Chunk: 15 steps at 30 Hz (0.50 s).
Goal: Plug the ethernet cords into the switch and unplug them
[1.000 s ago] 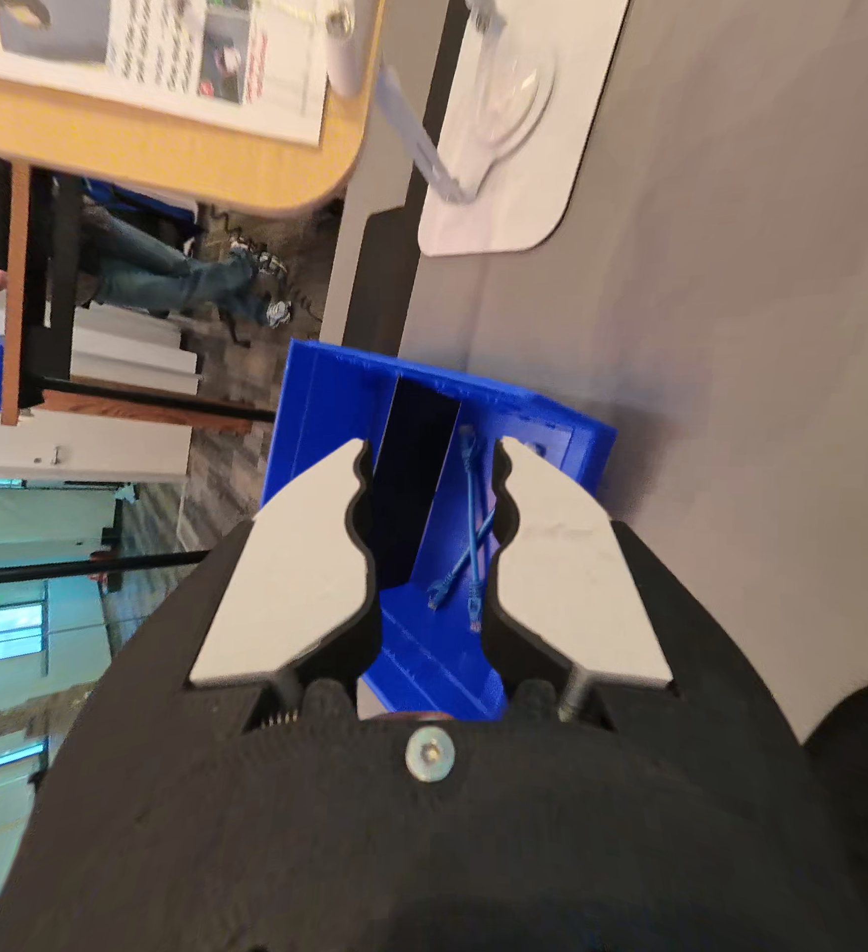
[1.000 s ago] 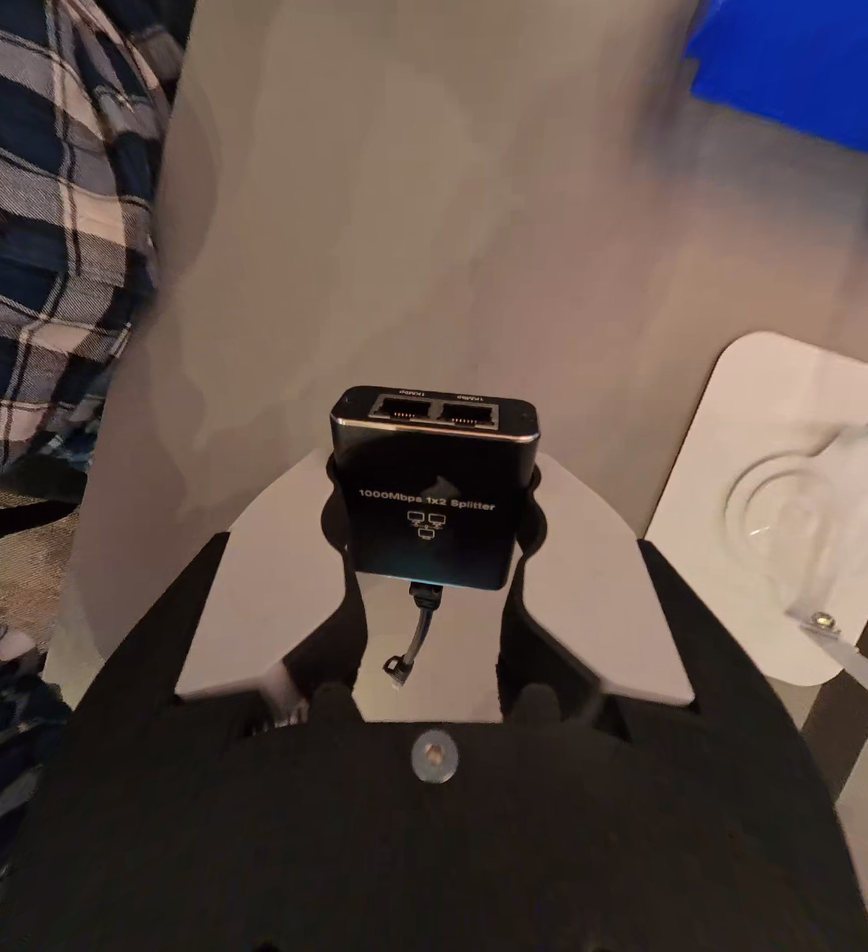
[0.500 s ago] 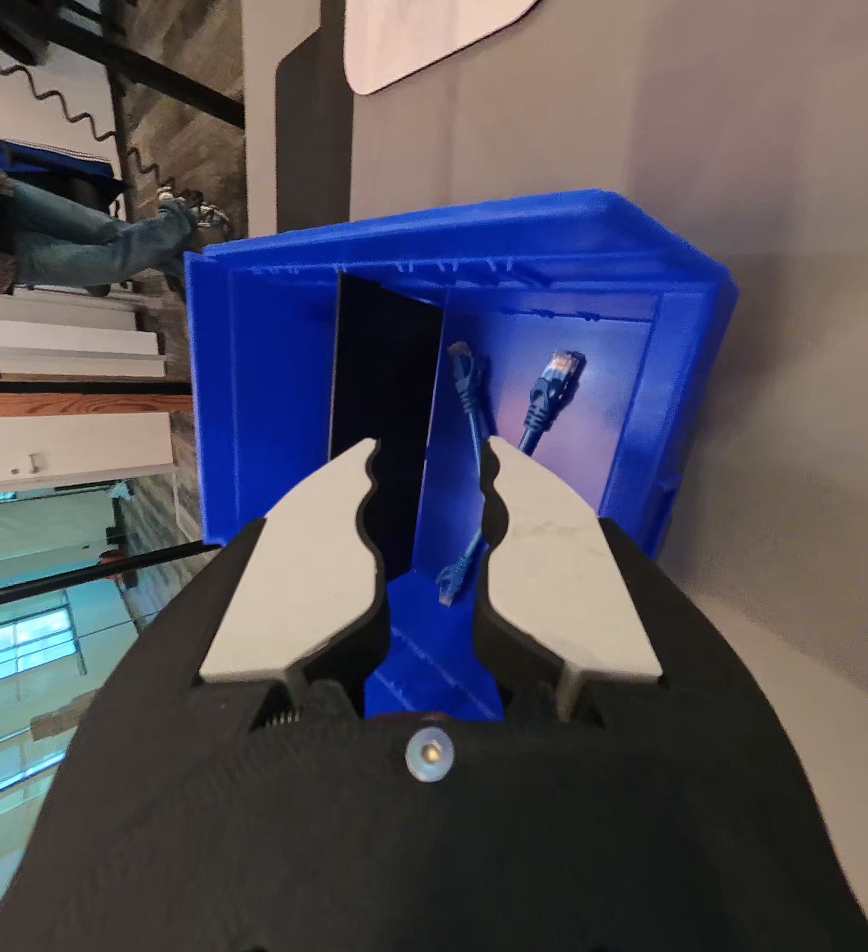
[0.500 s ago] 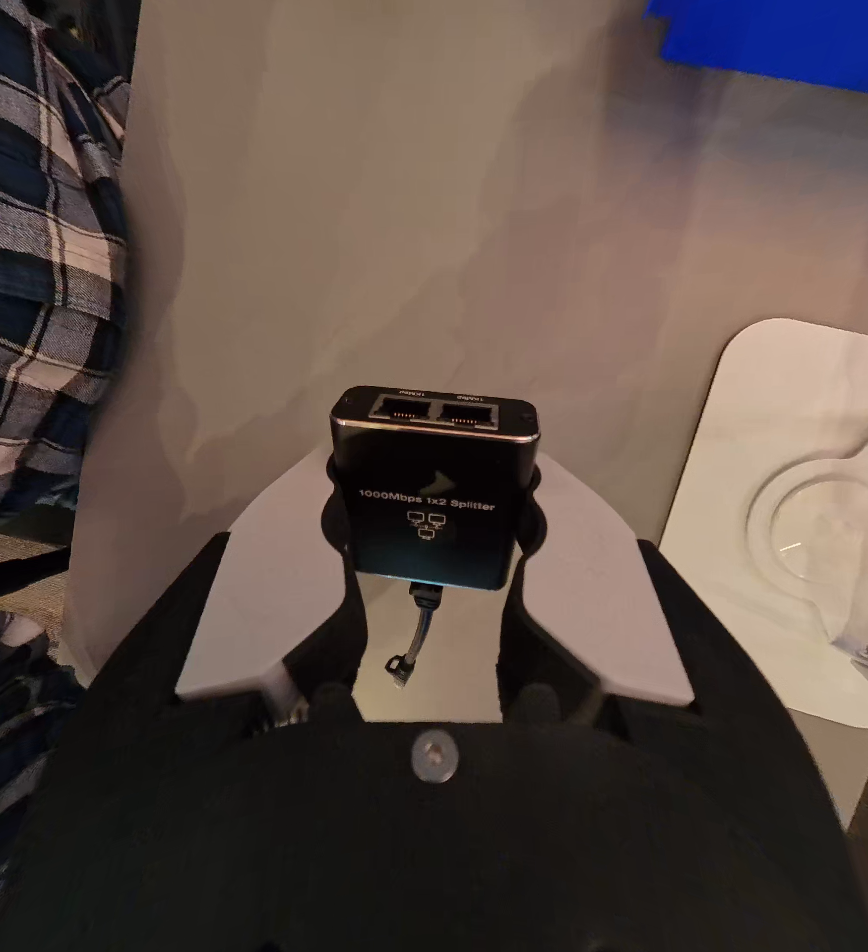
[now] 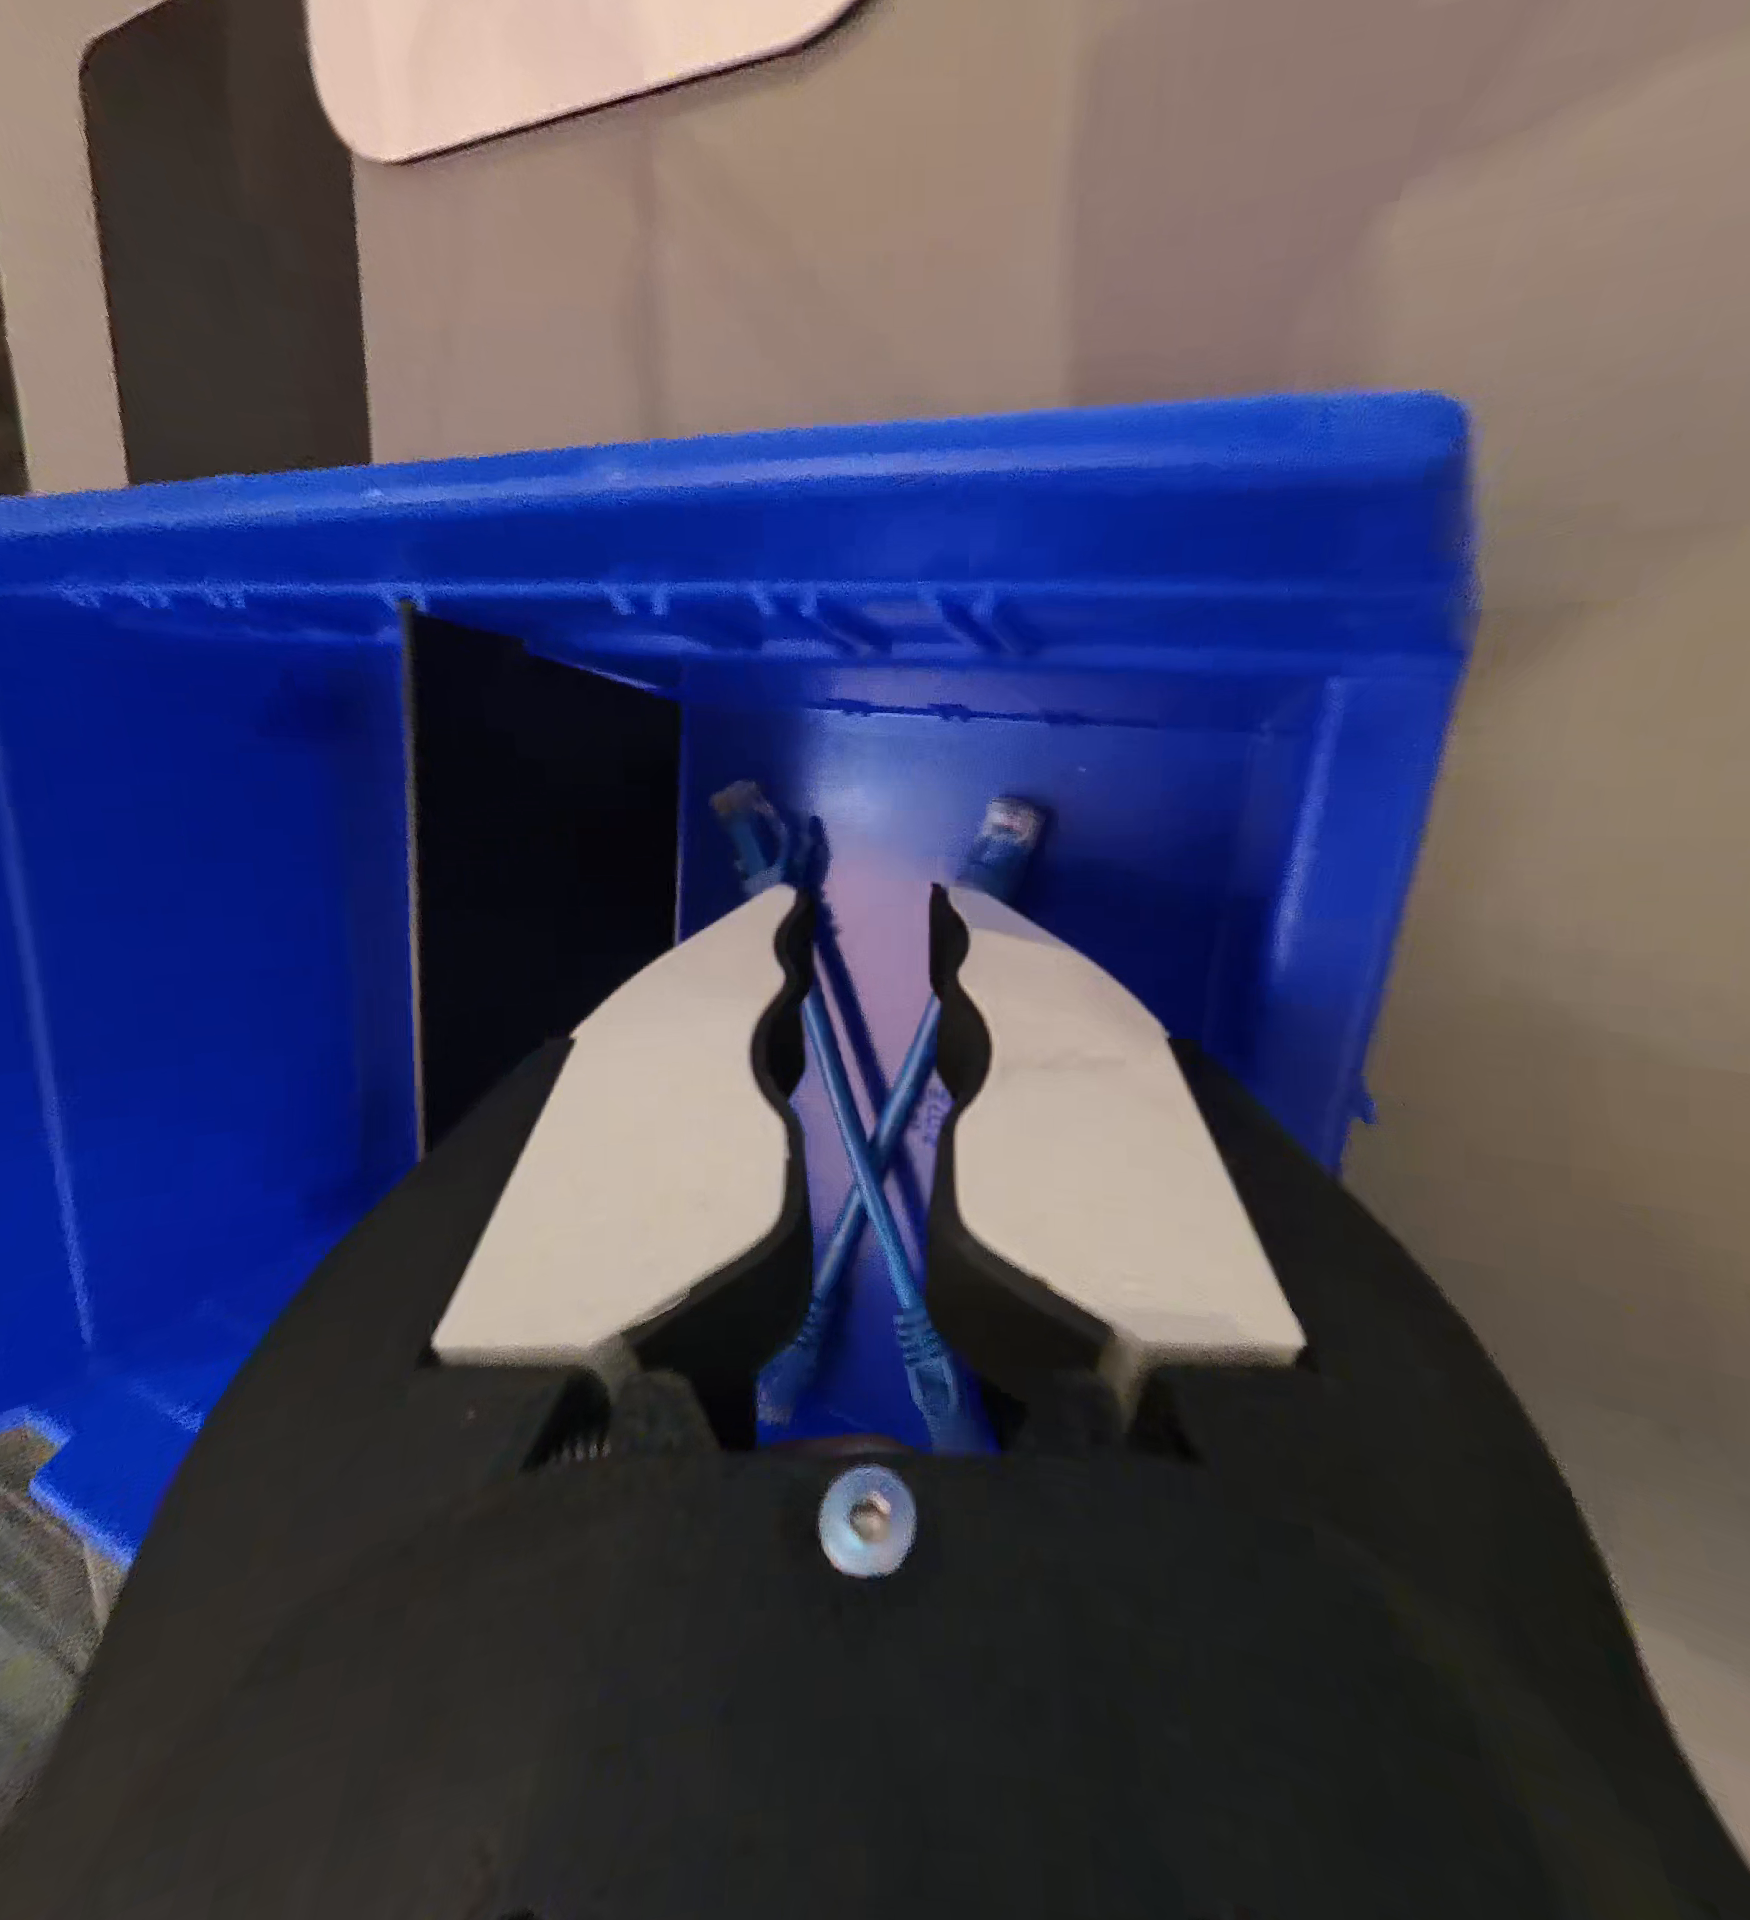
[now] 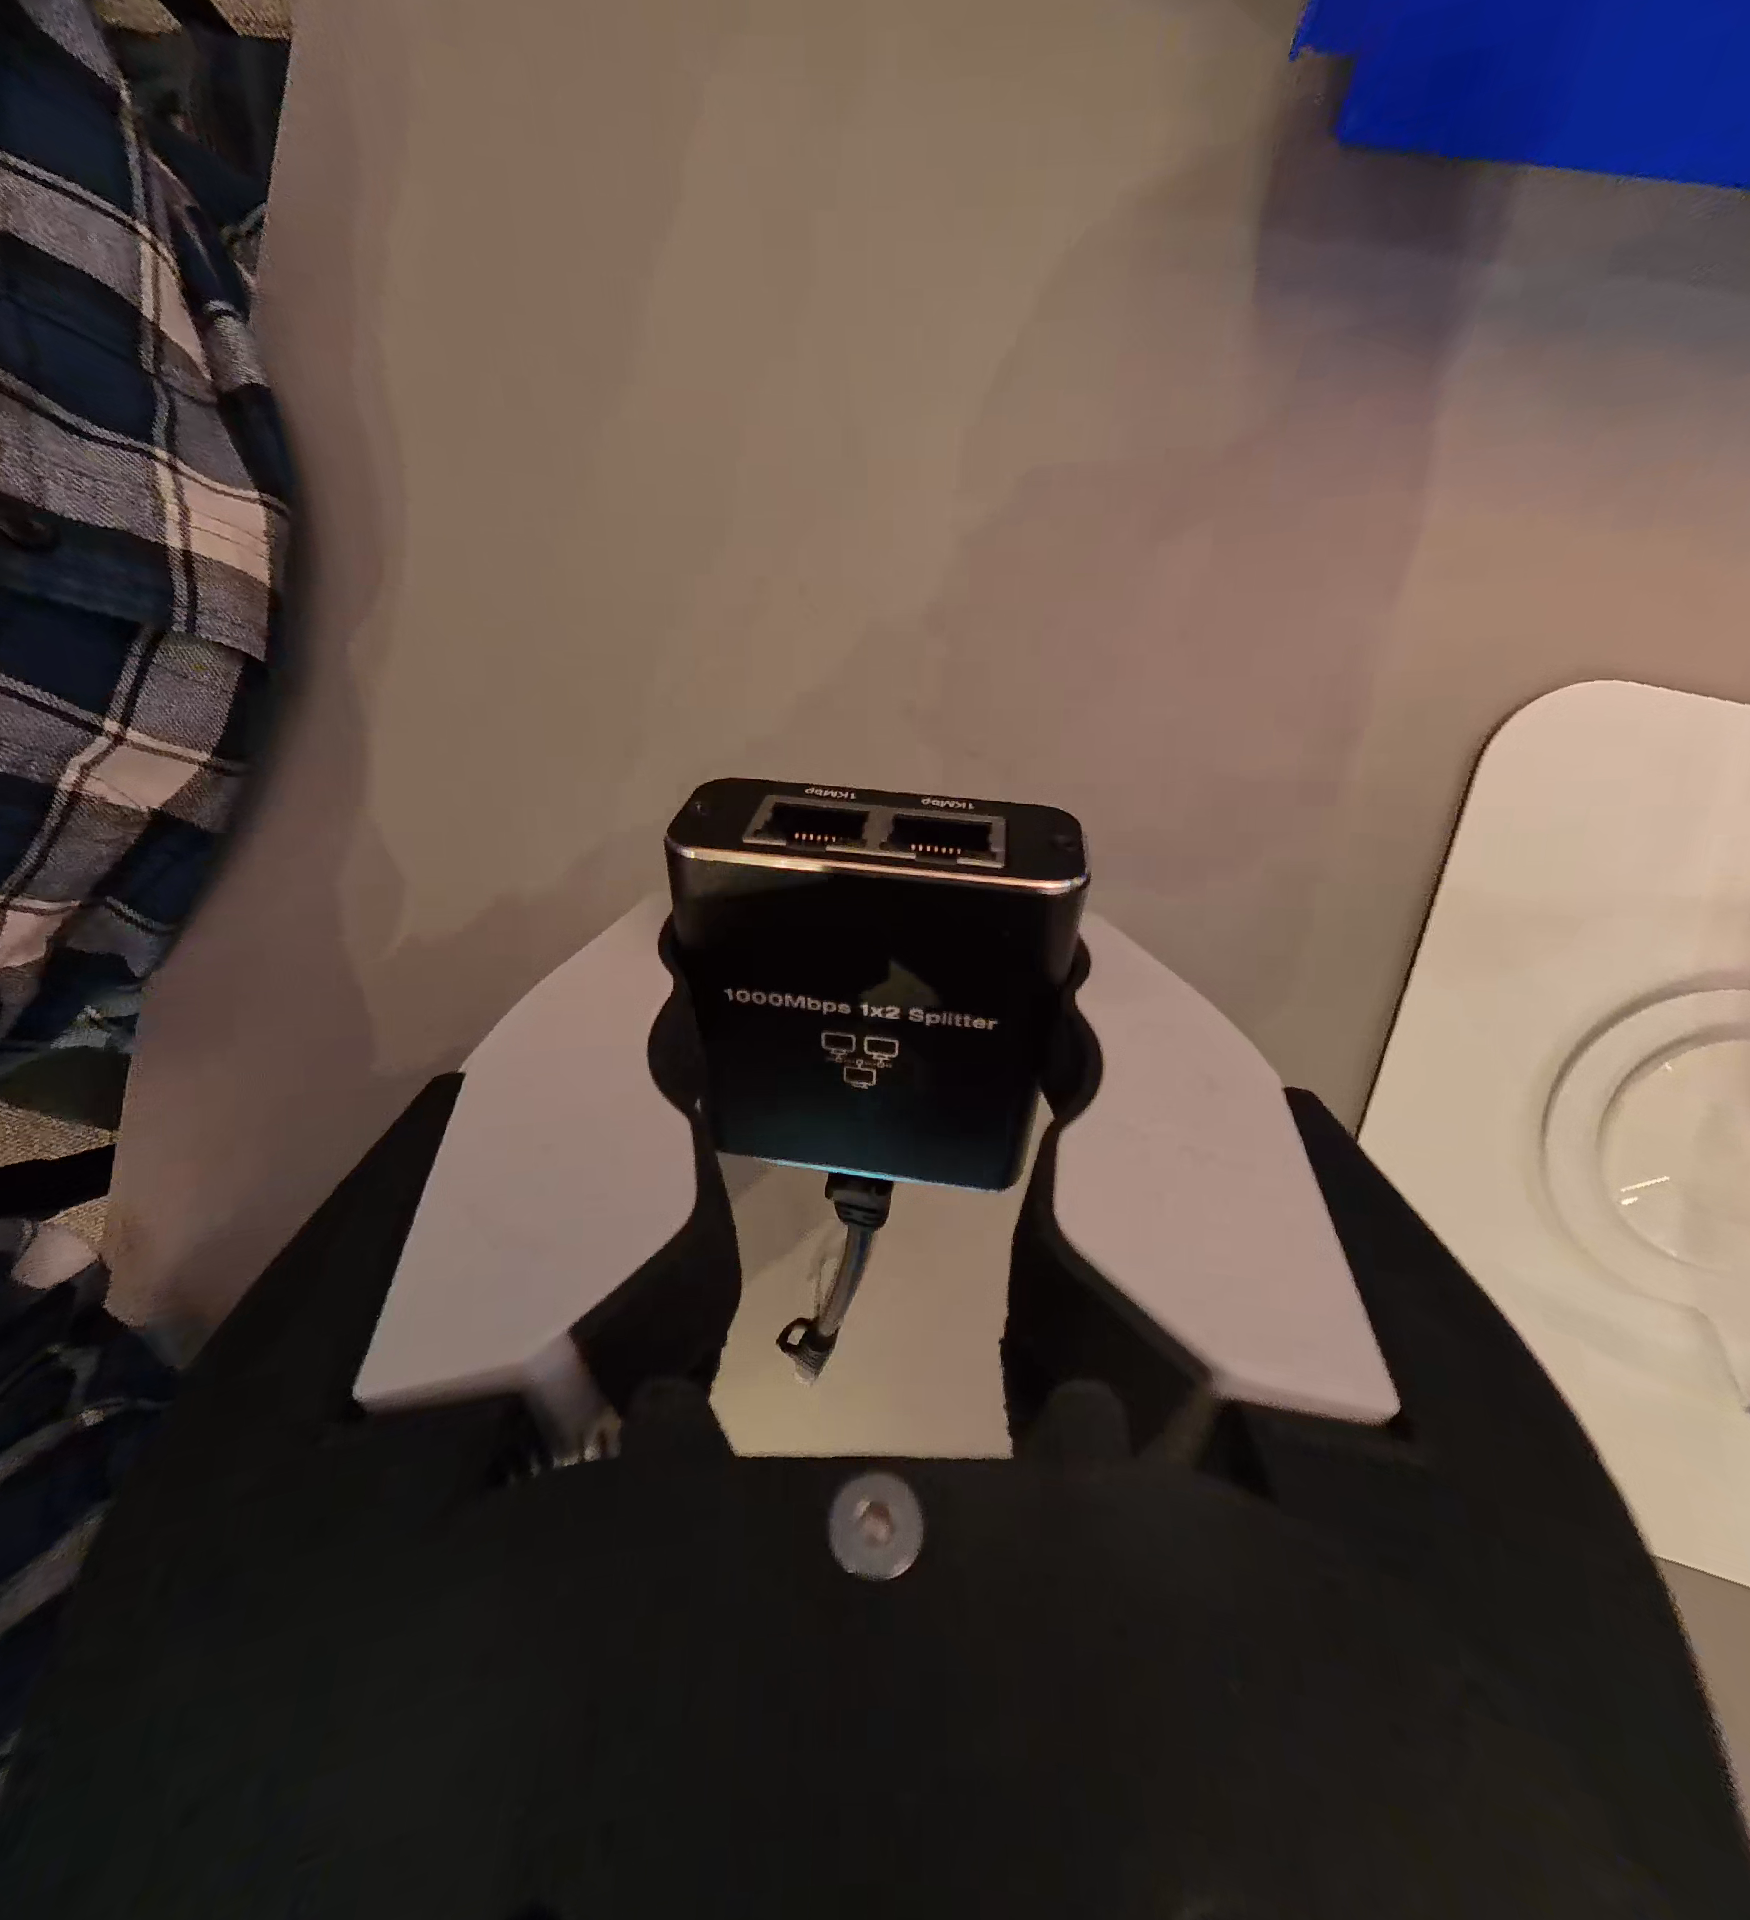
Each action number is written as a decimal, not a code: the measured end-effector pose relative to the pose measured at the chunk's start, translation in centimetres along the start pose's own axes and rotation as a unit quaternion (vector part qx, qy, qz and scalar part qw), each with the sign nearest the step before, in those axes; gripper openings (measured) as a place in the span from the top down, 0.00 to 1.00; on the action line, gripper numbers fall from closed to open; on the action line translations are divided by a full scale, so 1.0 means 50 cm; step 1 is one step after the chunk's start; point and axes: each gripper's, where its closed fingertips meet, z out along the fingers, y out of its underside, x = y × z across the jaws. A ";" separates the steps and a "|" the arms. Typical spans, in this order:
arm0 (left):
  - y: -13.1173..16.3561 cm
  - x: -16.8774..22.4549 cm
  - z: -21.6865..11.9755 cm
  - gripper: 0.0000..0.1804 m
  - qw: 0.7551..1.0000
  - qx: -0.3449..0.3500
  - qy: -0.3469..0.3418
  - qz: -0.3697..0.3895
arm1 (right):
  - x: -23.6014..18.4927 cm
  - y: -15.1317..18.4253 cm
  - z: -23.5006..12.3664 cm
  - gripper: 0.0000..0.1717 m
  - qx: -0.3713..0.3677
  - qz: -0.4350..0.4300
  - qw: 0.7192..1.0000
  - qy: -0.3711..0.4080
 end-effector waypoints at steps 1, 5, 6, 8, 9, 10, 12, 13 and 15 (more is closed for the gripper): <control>0.004 0.007 -0.003 0.89 1.000 -0.001 0.008 0.008 | 0.001 0.002 -0.001 0.62 0.002 -0.001 1.000 0.000; 0.029 0.039 0.002 0.89 0.998 -0.027 0.061 0.018 | 0.008 0.004 -0.002 0.62 0.013 0.000 1.000 0.000; 0.036 0.044 0.007 0.89 0.996 -0.037 0.073 0.018 | 0.008 0.002 -0.002 0.62 0.017 -0.001 1.000 0.000; 0.046 0.048 0.017 0.89 0.995 -0.053 0.084 0.029 | 0.008 0.001 0.001 0.62 0.015 -0.002 1.000 -0.002; 0.047 0.050 0.022 0.89 0.994 -0.056 0.091 0.029 | 0.008 0.001 0.002 0.62 0.012 -0.003 1.000 -0.001; 0.048 0.049 0.027 0.89 0.993 -0.056 0.095 0.029 | 0.008 0.001 0.001 0.62 0.012 -0.003 1.000 -0.001; 0.050 0.048 0.037 0.89 0.992 -0.054 0.108 0.023 | 0.007 -0.002 0.001 0.62 0.014 -0.004 1.000 -0.002; 0.049 0.044 0.040 0.89 0.993 -0.048 0.108 0.022 | 0.006 -0.001 0.001 0.62 0.013 -0.004 1.000 -0.003; 0.048 0.044 0.044 0.89 0.991 -0.040 0.123 0.015 | 0.007 0.001 0.004 0.62 0.009 -0.004 1.000 -0.005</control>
